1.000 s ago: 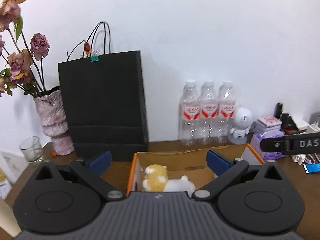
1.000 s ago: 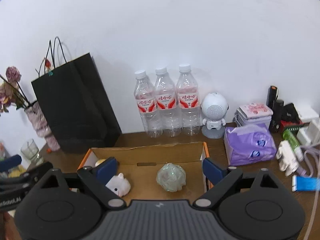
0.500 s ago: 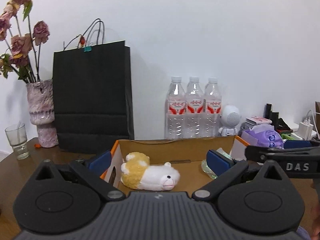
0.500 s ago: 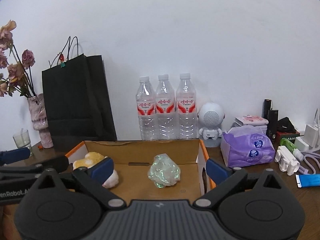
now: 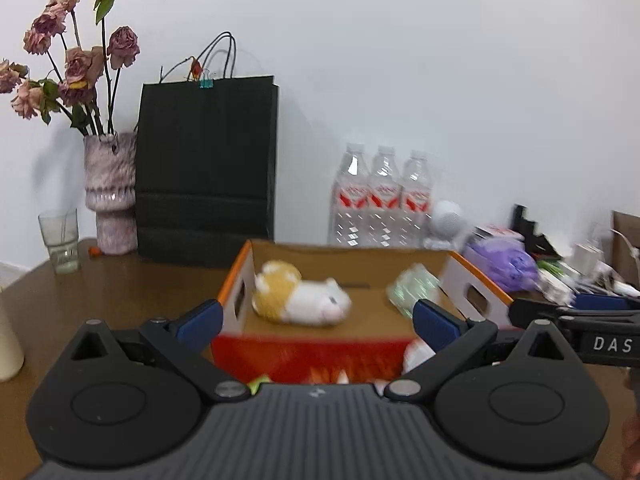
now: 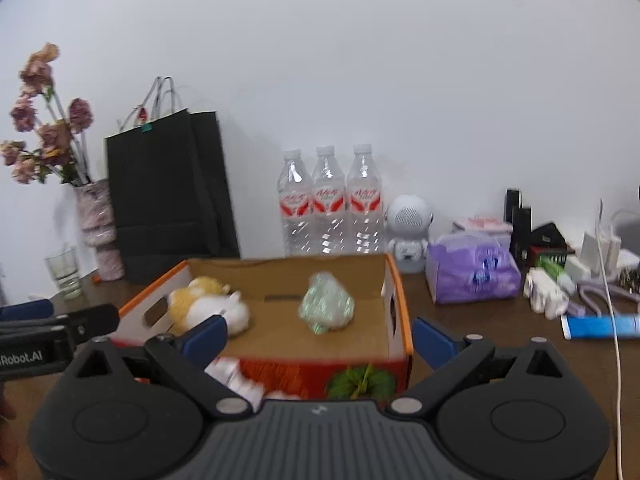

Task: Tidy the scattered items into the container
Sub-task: 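Withdraw both tools from the box back toward the remaining items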

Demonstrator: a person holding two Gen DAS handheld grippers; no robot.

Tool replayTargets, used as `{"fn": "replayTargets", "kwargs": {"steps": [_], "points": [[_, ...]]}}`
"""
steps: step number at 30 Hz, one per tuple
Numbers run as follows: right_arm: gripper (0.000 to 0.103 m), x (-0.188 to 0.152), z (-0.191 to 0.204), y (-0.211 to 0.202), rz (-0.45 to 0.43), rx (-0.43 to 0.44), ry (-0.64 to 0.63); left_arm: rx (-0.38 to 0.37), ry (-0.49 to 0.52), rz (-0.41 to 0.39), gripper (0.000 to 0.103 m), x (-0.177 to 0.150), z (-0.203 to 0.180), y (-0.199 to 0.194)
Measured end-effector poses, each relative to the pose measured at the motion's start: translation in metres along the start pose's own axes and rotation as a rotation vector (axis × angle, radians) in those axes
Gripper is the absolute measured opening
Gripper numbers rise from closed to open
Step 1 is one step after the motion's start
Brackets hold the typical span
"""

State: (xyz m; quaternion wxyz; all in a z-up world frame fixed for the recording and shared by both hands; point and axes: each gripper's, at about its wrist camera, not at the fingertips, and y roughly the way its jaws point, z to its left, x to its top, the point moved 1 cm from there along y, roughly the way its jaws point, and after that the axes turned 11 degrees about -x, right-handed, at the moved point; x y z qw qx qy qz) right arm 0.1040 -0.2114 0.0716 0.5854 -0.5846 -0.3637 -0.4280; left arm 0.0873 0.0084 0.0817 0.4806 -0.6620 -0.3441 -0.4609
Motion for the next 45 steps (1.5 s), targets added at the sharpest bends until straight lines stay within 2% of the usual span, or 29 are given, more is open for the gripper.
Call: {"fn": "replayTargets", "kwargs": {"steps": [2,5,8,12,15,18,22,24,27,29,34,40,43,45], "points": [[0.099,-0.01,-0.002,-0.017,0.023,0.012,-0.006,-0.016,0.027,0.003,0.103,-0.011,-0.007,-0.019],[0.099,-0.024,-0.001,-0.044,0.04,-0.015,-0.043,-0.021,0.056,-0.006,0.103,-0.03,-0.014,-0.044],[0.099,-0.043,-0.005,-0.069,0.054,-0.014,-0.044,-0.007,0.06,-0.012,0.103,-0.048,-0.018,-0.07],[0.099,-0.075,-0.013,-0.099,0.057,-0.014,-0.067,0.029,0.017,-0.021,0.103,-0.07,-0.021,-0.104],[0.099,-0.099,-0.02,-0.125,0.069,0.007,-0.077,0.05,0.063,-0.024,0.103,-0.088,-0.03,-0.132],[0.099,-0.118,-0.025,-0.156,0.042,0.021,-0.122,0.069,0.071,-0.03,0.103,-0.107,-0.035,-0.161],[0.099,-0.136,-0.027,-0.196,-0.015,-0.006,-0.223,0.077,-0.009,-0.02,0.103,-0.131,-0.034,-0.195],[0.099,-0.142,-0.029,-0.21,-0.015,-0.025,-0.193,0.071,-0.012,-0.025,0.103,-0.14,-0.037,-0.206],[0.099,-0.157,-0.03,-0.226,0.014,-0.008,-0.067,0.074,0.018,-0.017,0.103,-0.142,-0.047,-0.21],[0.099,-0.167,-0.027,-0.233,0.015,-0.005,-0.017,0.068,0.03,-0.04,0.103,-0.139,-0.053,-0.213],[0.099,-0.176,-0.015,-0.237,0.021,0.014,-0.006,0.052,0.041,-0.045,0.103,-0.142,-0.058,-0.214],[0.099,-0.168,-0.022,-0.221,0.046,-0.029,0.012,0.038,0.03,0.005,0.103,-0.145,-0.056,-0.197],[0.099,-0.155,-0.028,-0.205,0.058,-0.045,0.027,0.008,0.042,0.052,0.103,-0.13,-0.056,-0.172],[0.099,-0.141,-0.031,-0.187,0.066,-0.043,0.024,-0.013,0.056,0.048,0.103,-0.115,-0.055,-0.152]]}}
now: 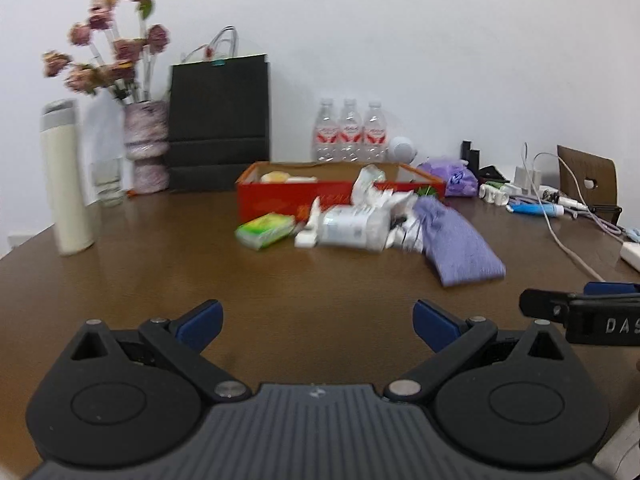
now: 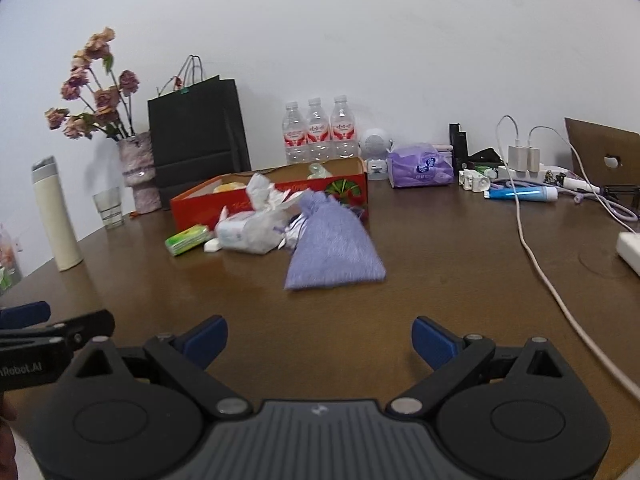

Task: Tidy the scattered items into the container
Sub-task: 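Grasp the cotton-pad pack with the left tool while the right tool grasps the lavender pouch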

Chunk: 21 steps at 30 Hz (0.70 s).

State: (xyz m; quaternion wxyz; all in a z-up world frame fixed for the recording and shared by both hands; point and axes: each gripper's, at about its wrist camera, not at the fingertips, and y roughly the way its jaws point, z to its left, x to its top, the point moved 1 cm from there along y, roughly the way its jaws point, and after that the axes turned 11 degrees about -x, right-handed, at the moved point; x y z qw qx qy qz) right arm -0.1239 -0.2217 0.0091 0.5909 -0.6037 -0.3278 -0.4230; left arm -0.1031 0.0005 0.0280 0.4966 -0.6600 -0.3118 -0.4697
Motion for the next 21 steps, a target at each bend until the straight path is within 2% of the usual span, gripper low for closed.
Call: {"fn": "replayTargets", "kwargs": {"steps": [7,9,13,18,21], "points": [[0.097,0.044,0.005,0.075,0.035,-0.004,-0.027,-0.079,0.058,0.021,0.103,0.051,0.01,0.105],[0.095,0.05,0.006,0.096,0.067,-0.004,-0.032,-0.133,0.067,0.035,0.103,0.057,0.015,0.133],[0.091,0.059,0.005,0.125,0.114,0.017,-0.008,-0.172,0.078,0.104,0.103,0.062,0.025,0.182],[0.089,0.06,0.01,0.138,0.125,0.031,-0.009,-0.226,0.027,0.212,0.103,0.058,0.036,0.212],[0.089,0.059,0.011,0.143,0.125,0.034,-0.018,-0.231,0.041,0.228,0.099,0.057,0.036,0.219]]}}
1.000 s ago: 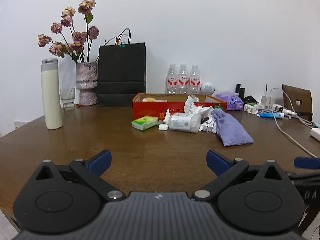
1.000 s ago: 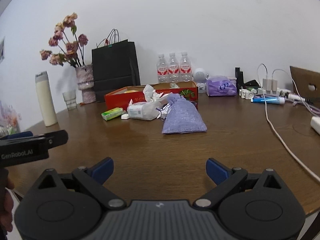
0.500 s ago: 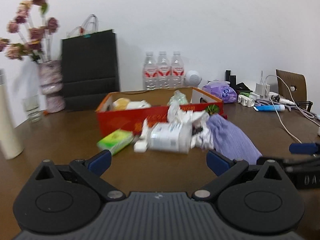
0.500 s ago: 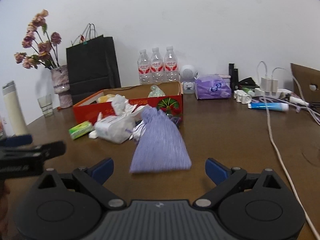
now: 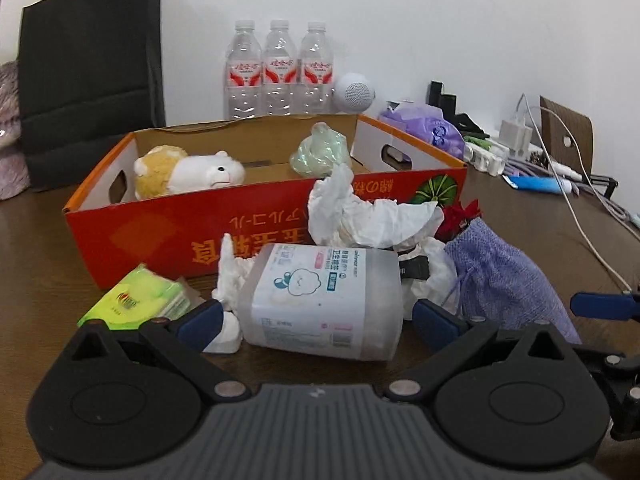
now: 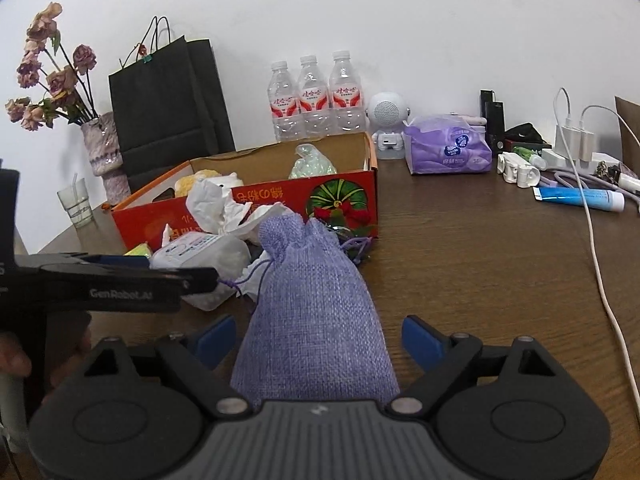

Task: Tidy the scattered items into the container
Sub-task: 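Grasp the cotton-pad pack with the left tool while the right tool grasps the lavender pouch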

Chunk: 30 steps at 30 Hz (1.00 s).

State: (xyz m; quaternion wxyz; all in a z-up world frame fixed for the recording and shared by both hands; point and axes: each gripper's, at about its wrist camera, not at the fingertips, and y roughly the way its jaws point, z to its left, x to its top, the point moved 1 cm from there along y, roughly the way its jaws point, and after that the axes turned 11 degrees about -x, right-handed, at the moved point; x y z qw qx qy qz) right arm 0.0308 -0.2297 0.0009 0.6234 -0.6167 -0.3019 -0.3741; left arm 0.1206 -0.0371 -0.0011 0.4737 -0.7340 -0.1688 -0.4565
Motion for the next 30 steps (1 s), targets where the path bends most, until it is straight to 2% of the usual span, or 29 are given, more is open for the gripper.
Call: {"fn": "replayTargets", "kwargs": {"steps": [1,2,4,6,7,11,17,21,22,24,26,27,29,30], "points": [[0.087,0.0,0.001,0.002,0.004,0.002,-0.002,0.004,-0.001,0.001,0.086,0.001,0.0,0.001],[0.078,0.0,0.001,0.004,0.01,0.005,-0.005,0.004,-0.008,0.001,0.084,0.002,0.0,0.001],[0.065,-0.001,0.003,0.008,0.028,0.012,-0.01,0.009,-0.018,0.001,0.084,0.001,-0.001,-0.003],[0.055,-0.002,0.003,0.006,0.019,0.014,-0.009,0.011,-0.01,-0.033,0.084,-0.001,-0.005,-0.013],[0.046,-0.002,0.004,0.004,0.013,0.013,-0.016,0.012,-0.004,-0.057,0.083,-0.002,-0.008,-0.021],[0.038,-0.003,0.001,-0.01,-0.004,0.018,-0.017,0.035,-0.018,-0.129,0.083,-0.009,-0.026,-0.062],[0.037,-0.019,0.005,-0.066,-0.017,0.057,-0.032,0.179,-0.016,-0.125,0.083,-0.057,-0.065,-0.127],[0.038,-0.047,0.018,-0.097,0.043,0.114,-0.091,0.257,-0.022,-0.08,0.083,-0.096,-0.081,-0.156],[0.04,-0.053,0.021,-0.101,0.059,0.125,-0.102,0.261,-0.037,-0.075,0.083,-0.102,-0.081,-0.161],[0.054,-0.061,0.024,-0.106,0.068,0.128,-0.112,0.269,-0.076,-0.074,0.083,-0.11,-0.079,-0.167],[0.077,-0.061,0.023,-0.108,0.066,0.125,-0.1,0.271,-0.073,-0.061,0.084,-0.113,-0.081,-0.17],[0.08,-0.059,0.022,-0.11,0.058,0.123,-0.089,0.27,-0.06,-0.062,0.085,-0.114,-0.082,-0.171],[0.081,-0.05,0.021,-0.112,0.034,0.12,-0.084,0.23,-0.02,-0.078,0.098,-0.112,-0.084,-0.172],[0.082,-0.045,0.021,-0.113,0.02,0.116,-0.089,0.205,-0.003,-0.08,0.1,-0.11,-0.082,-0.172]]}}
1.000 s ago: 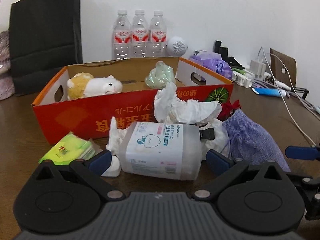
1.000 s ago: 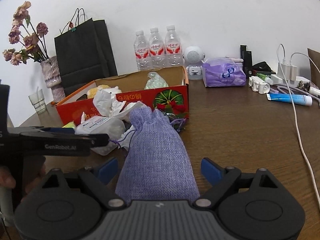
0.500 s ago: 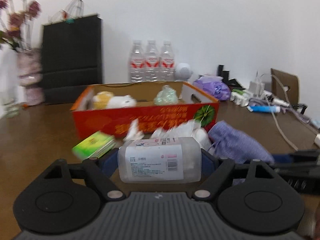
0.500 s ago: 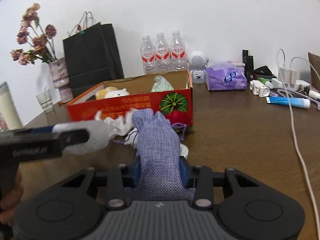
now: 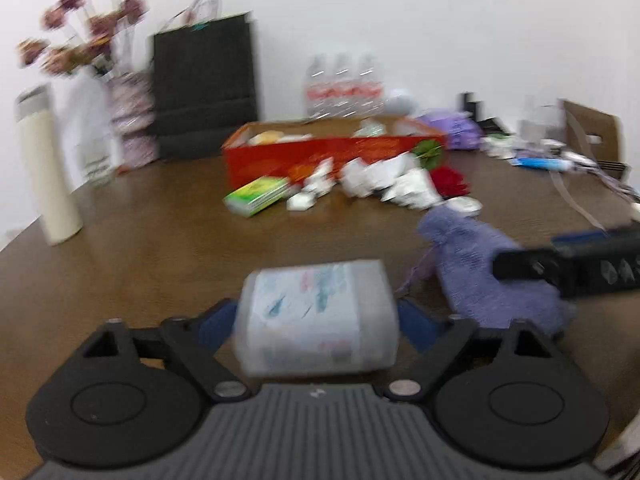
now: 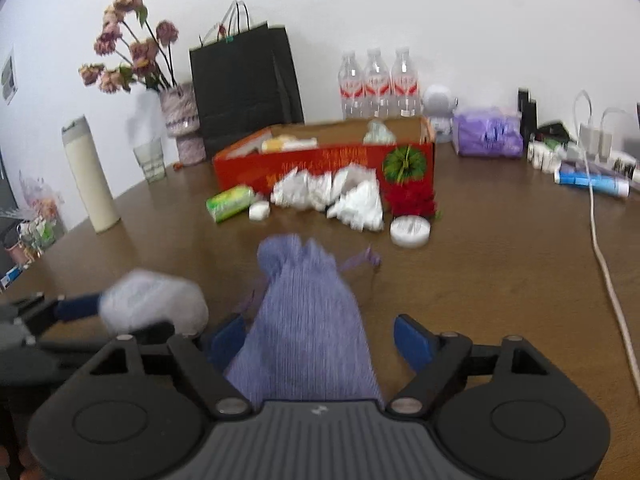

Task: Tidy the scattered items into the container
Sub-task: 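Grasp the cotton-pad pack with the left tool while the right tool grasps the lavender pouch, then carry the pack and pouch into the box and open both tools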

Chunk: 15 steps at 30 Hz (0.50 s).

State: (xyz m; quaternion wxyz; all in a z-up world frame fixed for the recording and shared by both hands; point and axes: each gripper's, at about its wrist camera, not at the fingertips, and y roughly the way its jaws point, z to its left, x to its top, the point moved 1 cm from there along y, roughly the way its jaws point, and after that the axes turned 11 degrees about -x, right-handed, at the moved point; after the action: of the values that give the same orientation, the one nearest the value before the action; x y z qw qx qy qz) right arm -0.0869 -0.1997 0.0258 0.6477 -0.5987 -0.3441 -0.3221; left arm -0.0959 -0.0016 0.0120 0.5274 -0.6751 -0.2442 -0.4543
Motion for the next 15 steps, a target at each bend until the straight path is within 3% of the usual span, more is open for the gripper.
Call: {"fn": "replayTargets", "kwargs": {"steps": [4,6,7,8,10,15], "points": [[0.082,0.014,0.007,0.014,0.015,-0.025,-0.049,-0.056,-0.035,0.085,0.101,0.017,0.015,0.021],[0.076,0.016,0.013,0.026,0.037,-0.02,-0.081,-0.073,-0.072,0.149,0.1,0.02,0.02,0.033],[0.069,0.017,0.015,0.031,0.048,-0.017,-0.091,-0.087,-0.089,0.171,0.098,0.021,0.022,0.038],[0.055,0.017,0.016,0.035,0.059,-0.009,-0.093,-0.097,-0.105,0.183,0.087,0.021,0.025,0.04],[0.039,0.015,0.017,0.042,0.084,0.0,-0.085,-0.093,-0.13,0.181,0.084,0.02,0.028,0.042],[0.035,0.009,0.021,0.045,0.081,-0.017,-0.101,-0.048,-0.138,0.128,0.084,0.012,0.026,0.036]]}}
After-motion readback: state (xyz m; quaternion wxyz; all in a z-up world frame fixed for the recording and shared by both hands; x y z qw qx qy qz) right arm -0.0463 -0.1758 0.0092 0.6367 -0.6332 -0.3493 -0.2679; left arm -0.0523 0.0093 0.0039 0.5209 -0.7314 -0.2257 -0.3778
